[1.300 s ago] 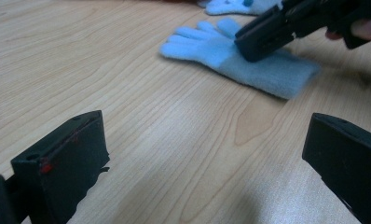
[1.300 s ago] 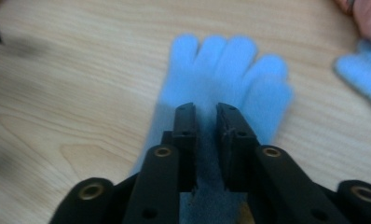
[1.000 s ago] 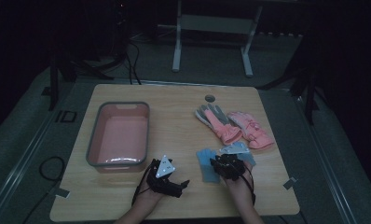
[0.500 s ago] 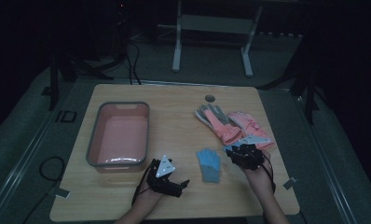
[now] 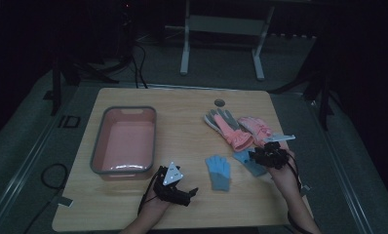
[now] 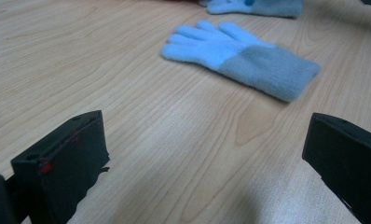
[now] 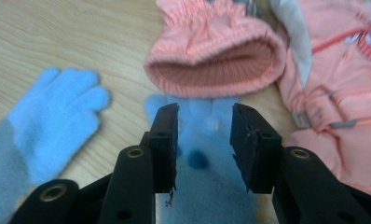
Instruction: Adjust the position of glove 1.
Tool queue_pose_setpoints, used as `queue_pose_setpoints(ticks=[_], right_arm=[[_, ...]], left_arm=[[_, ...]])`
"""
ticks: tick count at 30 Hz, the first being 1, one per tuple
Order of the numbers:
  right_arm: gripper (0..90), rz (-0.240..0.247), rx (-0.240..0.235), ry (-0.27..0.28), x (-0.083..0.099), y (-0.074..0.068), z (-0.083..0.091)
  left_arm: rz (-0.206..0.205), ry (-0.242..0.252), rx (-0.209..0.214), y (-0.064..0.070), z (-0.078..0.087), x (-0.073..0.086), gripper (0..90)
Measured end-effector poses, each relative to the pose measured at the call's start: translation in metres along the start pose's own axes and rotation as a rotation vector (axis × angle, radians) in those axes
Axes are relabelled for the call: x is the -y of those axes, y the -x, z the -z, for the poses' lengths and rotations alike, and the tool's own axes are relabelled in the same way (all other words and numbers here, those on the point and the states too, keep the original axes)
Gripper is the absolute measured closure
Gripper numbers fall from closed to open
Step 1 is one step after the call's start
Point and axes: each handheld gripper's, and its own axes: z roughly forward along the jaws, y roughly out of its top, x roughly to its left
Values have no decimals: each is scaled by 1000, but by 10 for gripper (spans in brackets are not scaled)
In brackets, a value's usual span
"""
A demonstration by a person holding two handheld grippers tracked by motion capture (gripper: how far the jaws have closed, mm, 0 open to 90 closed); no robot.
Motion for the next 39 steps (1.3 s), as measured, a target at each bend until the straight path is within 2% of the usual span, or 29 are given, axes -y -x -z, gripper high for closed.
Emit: queue_pose_setpoints(ticks=[13,16,18,23,26,29,32,35,36,39], right_arm=[[640,3,-33,-57,23,9,-24],[685,5,-37,-49,25,10,-24],[800,-3,-27,-50,26,9,-24],[856,-15,19,-50,26,3,-23],[865,-42,71,-43,25,-4,-17],[867,-108,97,-36,26,-9,-4],[867,-172,101,-23,27,-15,9],[867,-184,102,-24,26,-16,12],[868,-220,133,9,27,-26,27],[867,-232,152,22,29,-33,32]], left_arm=[[0,-1,2,0,0,0,1],[0,-2,1,0,0,0,1],[1,-2,2,0,0,0,1],[1,-3,1,0,0,0,1],[2,-2,2,-1,0,0,1],[1,-2,2,0,0,0,1],[0,-3,2,0,0,0,1],[0,-2,3,0,0,0,1],[1,-3,2,0,0,0,1],[-1,-3,1,0,0,0,1]])
